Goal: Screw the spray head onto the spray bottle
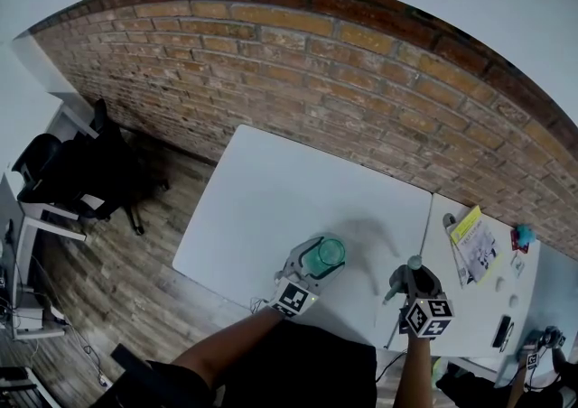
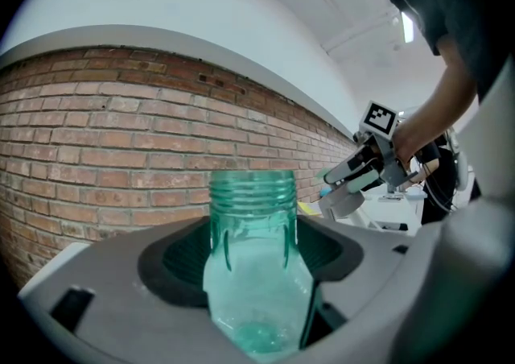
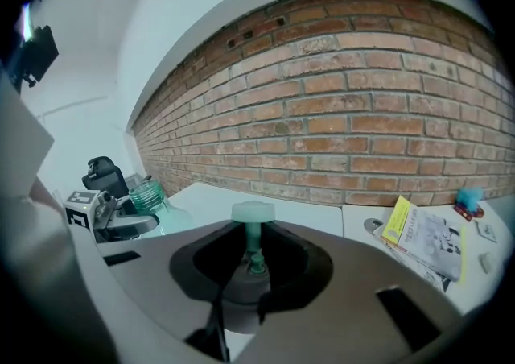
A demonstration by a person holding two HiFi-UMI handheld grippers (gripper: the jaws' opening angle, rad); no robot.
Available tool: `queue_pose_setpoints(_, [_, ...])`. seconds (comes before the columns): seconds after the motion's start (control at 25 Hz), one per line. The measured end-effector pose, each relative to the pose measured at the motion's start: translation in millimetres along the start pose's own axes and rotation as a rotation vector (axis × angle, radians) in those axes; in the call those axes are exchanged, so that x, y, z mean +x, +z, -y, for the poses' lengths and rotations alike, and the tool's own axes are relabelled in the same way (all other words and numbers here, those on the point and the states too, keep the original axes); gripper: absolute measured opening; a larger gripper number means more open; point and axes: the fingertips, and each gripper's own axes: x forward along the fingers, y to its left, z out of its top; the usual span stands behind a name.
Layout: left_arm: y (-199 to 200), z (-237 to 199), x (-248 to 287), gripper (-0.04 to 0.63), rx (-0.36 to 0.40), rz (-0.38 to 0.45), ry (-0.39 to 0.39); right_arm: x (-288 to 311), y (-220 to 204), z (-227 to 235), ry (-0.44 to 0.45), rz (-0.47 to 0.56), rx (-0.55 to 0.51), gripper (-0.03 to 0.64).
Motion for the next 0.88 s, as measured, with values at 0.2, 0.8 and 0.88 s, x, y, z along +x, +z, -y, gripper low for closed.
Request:
queue_pose_setpoints(0.2, [-1, 2, -1, 0.327, -0.001, 0.000, -0.011, -13, 13, -3, -0.005, 0.070, -0.005, 0.067])
queue_pose_setpoints(0.8, [2, 5, 1, 0.327, -0.015, -0.008, -0.057, -39, 66, -36, -0.022, 0.218, -0.169, 0.067])
queue_pose_setpoints(0.88, [2, 5, 0, 0.327, -0.017, -0.011, -0.064, -41, 73, -45, -0.008, 0.241, -0.186, 0.067])
